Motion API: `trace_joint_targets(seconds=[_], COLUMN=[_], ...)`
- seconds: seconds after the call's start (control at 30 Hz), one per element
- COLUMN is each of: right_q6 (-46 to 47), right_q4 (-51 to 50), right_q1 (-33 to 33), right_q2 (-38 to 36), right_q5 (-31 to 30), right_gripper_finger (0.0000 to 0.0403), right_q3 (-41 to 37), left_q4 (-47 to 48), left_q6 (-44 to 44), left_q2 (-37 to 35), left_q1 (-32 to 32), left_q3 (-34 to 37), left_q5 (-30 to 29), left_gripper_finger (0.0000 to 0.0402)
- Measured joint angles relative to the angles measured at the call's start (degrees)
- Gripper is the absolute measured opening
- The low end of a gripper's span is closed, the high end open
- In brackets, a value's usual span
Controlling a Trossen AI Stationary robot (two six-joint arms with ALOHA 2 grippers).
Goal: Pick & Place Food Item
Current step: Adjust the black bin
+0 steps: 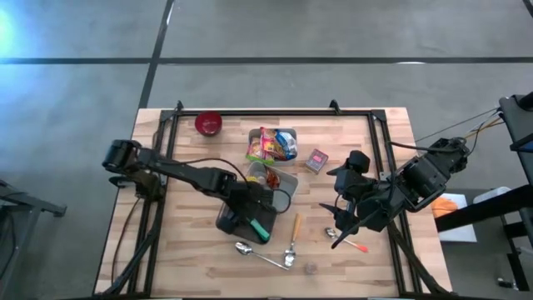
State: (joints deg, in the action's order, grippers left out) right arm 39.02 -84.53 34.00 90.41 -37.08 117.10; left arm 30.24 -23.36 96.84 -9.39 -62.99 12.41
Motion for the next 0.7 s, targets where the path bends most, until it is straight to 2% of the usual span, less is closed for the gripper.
trace_joint_targets(seconds=[0.17,0.37,0.53,0.7], right_q6=[-0.28,-0.97,-1.91,-1.75], right_q4=[-0.03,-0.07,0.48,6.25], right_q1=[0.00,-0.02,-0.56,-0.98], right_q2=[0.00,0.00,0.28,0.83], right_q5=[-0.01,-0.02,-1.63,-1.75], right_gripper_finger=[0.0399,0.0399,0.0399,0.0399], right_q3=[-0.02,0.00,0.00,0.00], left_q4=[0.46,0.18,0.79,2.42], left_q6=[9.33,28.77,43.58,51.28], left_q2=[-3.97,-8.86,-11.64,-13.31], left_q1=[0.00,0.00,0.00,0.00], left_q3=[-2.43,-3.59,-3.37,-3.34], left_q5=[-1.93,-3.06,-7.69,-9.91], left_gripper_finger=[0.0295,0.0297,0.0297,0.0288])
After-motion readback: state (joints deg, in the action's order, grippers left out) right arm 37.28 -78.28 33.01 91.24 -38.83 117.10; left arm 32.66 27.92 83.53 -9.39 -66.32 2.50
